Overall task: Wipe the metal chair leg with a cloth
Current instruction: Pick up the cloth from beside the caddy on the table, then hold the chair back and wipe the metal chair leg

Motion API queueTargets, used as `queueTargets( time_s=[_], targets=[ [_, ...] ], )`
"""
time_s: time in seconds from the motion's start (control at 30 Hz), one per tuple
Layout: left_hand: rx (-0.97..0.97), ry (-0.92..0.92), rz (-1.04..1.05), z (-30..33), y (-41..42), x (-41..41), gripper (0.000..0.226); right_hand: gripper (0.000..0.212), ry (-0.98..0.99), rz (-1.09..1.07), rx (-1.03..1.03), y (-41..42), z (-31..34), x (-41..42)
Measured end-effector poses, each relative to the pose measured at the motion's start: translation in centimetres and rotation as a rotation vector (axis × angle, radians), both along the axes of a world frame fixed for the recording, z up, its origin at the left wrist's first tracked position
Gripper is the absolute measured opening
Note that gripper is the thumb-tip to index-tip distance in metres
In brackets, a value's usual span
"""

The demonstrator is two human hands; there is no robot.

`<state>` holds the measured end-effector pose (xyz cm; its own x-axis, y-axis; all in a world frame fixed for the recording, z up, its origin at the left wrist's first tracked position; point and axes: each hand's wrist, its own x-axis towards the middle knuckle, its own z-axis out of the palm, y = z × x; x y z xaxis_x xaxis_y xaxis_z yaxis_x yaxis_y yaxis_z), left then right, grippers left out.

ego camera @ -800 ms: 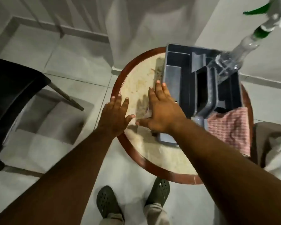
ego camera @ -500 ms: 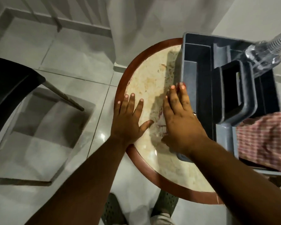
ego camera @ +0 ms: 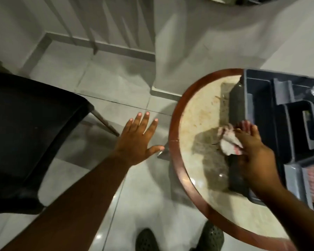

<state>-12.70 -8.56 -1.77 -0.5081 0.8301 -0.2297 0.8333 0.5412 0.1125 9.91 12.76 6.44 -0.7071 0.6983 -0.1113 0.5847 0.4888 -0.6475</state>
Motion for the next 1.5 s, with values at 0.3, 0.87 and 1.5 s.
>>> queueTargets(
  time_s=[0.3,0.87,1.5],
  targets=[
    [-0.068,0.089,0.234,6.9,-12.1,-15.2,0.09,0.039,0.241,-0.432,-0.201,-1.6,3.3,-7.7],
    [-0.084,-0.01,0.498,-7.1,-16.4,-28.4,0.093,0.033,0.352,-0.613,-0.954,-19.6,-20.6,-36.5],
    [0.025,-0.042,0.461,-8.0,-16.6,-28.5,0.106,0.055,0.257,-0.549,-1.365,-26.8,-25.7,-46.8]
  ],
)
